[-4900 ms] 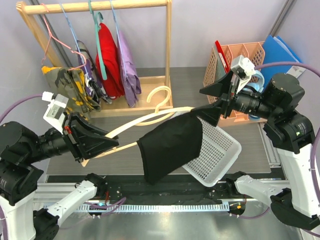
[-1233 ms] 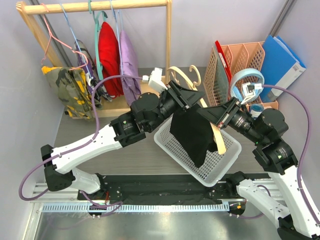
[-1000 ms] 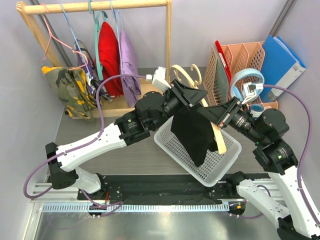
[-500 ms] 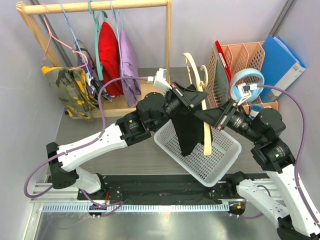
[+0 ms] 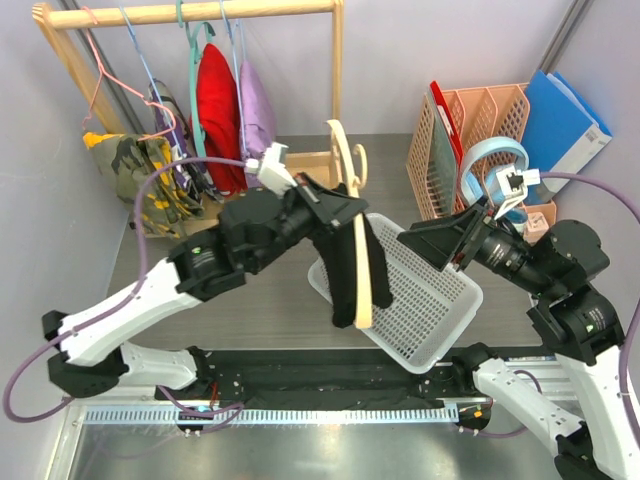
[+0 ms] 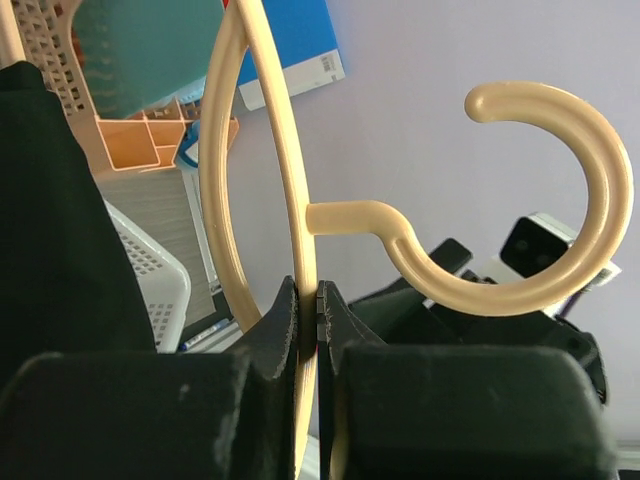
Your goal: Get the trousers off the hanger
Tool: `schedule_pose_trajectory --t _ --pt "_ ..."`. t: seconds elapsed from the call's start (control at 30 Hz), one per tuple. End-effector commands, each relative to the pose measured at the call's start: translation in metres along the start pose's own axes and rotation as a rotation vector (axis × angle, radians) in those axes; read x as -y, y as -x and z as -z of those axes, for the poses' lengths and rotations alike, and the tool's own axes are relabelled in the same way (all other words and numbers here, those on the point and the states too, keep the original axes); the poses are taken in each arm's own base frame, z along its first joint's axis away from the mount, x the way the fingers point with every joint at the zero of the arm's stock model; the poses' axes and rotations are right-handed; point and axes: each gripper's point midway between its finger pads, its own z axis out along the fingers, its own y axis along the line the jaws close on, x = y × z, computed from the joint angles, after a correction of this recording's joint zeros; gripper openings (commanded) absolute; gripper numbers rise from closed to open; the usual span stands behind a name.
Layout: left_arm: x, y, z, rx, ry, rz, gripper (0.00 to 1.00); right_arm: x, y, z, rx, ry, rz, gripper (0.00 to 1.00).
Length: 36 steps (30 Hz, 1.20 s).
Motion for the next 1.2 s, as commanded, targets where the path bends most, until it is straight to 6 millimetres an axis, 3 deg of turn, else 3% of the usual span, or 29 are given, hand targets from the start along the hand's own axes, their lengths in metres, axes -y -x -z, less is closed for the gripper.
schedule_pose_trajectory --t 0.0,0.13,0.4,0.5,0.63,0.67,0.7,0.87,0.9,0.97,1.0,1.03,1.13,1.17 --pt "0.037 0.060 0.060 0.132 -0.100 0.042 0.00 0.012 -0.006 -0.009 -0.058 -0.026 0.074 0.76" --pt "0.029 0.077 0.094 0.158 -0.080 0.038 0.00 0.029 -0.014 -0.028 -0.117 -0.042 0.074 0.79" --pt "0.017 0.106 0.162 0.211 -0.062 0.044 0.00 0.038 -0.018 -0.064 -0.135 -0.019 0.075 0.82" --pt "0.012 0.103 0.172 0.189 -0.059 0.051 0.00 0.037 -0.027 -0.080 -0.147 -0.055 0.110 0.82" --pt "0.004 0.097 0.181 0.164 -0.065 0.082 0.00 0.019 -0.045 -0.097 -0.167 -0.042 0.150 0.83" --pt "0.004 0.099 0.185 0.171 -0.073 0.089 0.00 0.002 -0.058 -0.098 -0.191 -0.005 0.166 0.83" --pt "0.005 0.100 0.186 0.173 -0.078 0.093 0.00 0.007 -0.057 -0.102 -0.166 -0.053 0.199 0.83" --pt "0.010 0.106 0.202 0.173 -0.098 0.107 0.00 -0.023 -0.077 -0.106 -0.133 -0.022 0.270 0.85" --pt "0.009 0.106 0.203 0.174 -0.098 0.116 0.00 -0.042 -0.090 -0.103 -0.154 0.026 0.283 0.86" --pt "0.008 0.108 0.209 0.177 -0.102 0.127 0.00 -0.047 -0.098 -0.110 -0.137 -0.006 0.333 0.86" --pt "0.008 0.108 0.212 0.176 -0.106 0.132 0.00 -0.066 -0.116 -0.104 -0.166 0.038 0.353 0.86" --pt "0.008 0.109 0.214 0.180 -0.106 0.135 0.00 -0.062 -0.120 -0.109 -0.148 -0.020 0.406 0.87" --pt "0.003 0.114 0.226 0.191 -0.099 0.147 0.00 -0.088 -0.140 -0.100 -0.146 0.010 0.457 0.87" --pt "0.001 0.115 0.231 0.194 -0.100 0.149 0.00 -0.087 -0.145 -0.102 -0.136 -0.019 0.479 0.87"
